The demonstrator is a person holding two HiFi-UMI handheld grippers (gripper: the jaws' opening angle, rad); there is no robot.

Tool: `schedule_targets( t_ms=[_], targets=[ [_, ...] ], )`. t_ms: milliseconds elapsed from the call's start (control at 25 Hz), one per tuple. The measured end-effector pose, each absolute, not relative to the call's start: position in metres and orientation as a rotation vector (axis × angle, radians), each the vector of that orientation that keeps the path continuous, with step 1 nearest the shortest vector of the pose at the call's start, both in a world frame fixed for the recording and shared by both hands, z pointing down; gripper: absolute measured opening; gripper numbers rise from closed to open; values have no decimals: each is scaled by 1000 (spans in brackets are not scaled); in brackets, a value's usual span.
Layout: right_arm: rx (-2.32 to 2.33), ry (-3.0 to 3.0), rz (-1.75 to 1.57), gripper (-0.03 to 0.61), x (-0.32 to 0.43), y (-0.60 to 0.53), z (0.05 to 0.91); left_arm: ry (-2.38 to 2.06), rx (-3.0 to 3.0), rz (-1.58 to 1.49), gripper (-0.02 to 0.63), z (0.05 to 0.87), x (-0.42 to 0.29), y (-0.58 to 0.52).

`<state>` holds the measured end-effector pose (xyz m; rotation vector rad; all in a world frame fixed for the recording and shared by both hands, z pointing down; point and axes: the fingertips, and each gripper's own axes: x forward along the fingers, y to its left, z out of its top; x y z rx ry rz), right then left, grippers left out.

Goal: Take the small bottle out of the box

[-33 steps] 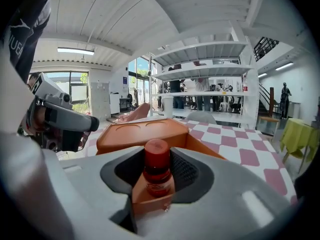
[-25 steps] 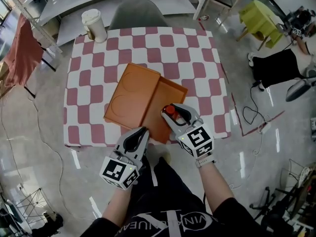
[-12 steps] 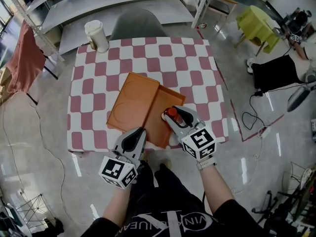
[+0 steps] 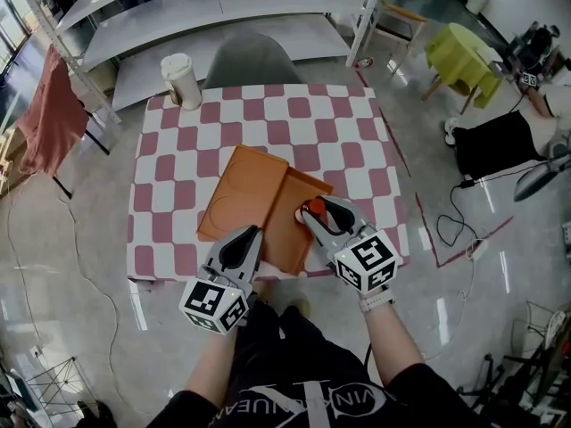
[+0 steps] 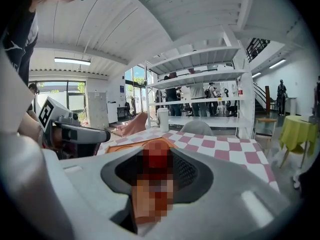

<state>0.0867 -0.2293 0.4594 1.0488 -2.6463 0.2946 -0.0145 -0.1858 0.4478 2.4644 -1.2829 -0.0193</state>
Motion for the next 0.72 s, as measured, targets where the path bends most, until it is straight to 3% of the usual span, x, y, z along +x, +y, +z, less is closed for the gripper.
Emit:
schedule_targets(
  t_ms=[720],
  targets=[
    [1093,-2691,266,147,92,-235,420,-1294,2517,-51,32,421,-16,-205]
  ],
)
